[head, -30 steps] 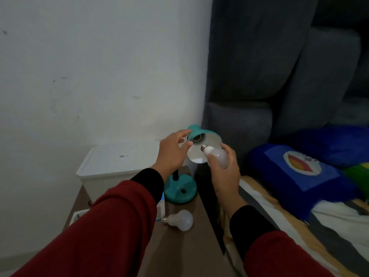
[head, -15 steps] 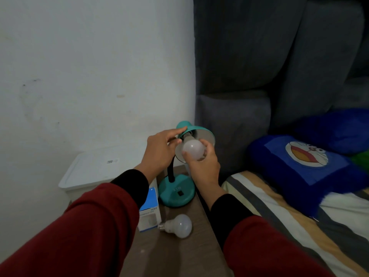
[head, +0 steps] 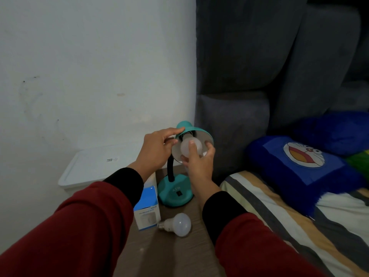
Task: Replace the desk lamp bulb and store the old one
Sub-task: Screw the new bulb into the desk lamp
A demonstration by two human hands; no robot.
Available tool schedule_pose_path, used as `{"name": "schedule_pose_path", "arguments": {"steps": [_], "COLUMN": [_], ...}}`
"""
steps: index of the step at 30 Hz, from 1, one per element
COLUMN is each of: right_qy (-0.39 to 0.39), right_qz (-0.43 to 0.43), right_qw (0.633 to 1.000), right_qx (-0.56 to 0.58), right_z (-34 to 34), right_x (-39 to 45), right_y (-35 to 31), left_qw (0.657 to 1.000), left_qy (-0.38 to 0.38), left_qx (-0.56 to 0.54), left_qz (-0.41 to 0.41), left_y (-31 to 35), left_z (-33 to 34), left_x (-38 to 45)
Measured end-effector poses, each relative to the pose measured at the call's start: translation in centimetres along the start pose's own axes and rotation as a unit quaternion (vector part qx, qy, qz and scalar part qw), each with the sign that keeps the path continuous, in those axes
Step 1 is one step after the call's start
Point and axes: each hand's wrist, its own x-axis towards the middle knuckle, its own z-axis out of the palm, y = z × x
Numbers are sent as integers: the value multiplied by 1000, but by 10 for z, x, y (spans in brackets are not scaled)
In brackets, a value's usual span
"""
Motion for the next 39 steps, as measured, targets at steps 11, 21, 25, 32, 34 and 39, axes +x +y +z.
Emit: {"name": "schedule_pose_path", "arguments": {"steps": [11,21,25,32,34,39], "right_qy": [40,66,52,63,58,63], "right_qz": [0,-35,-78,-49,-66,-21], "right_qw": [993,993,985,987,983,989], "right_qx": [-110,-89,-141,-140,-159,-130], "right_z": [-2,-4,-12,-8,-9,-9], "right_x": [0,-4,-3,-4,-4,-5], "right_y": [-7,-5,-6,-5,-4,-9], "left_qw": [999,998,998,998,998,998], "left_qy": [-13,-22,-24,-25,-26,-30], "left_qx": [-18,-31,-37,-34,-39,-44], "left_qz": [-24,-44,-40,-40,-49,-44], "left_y": [7,13,16,18,19,18], "left_z": [3,3,2,2,2,1], "left_x": [3,2,1,0,0,0]}}
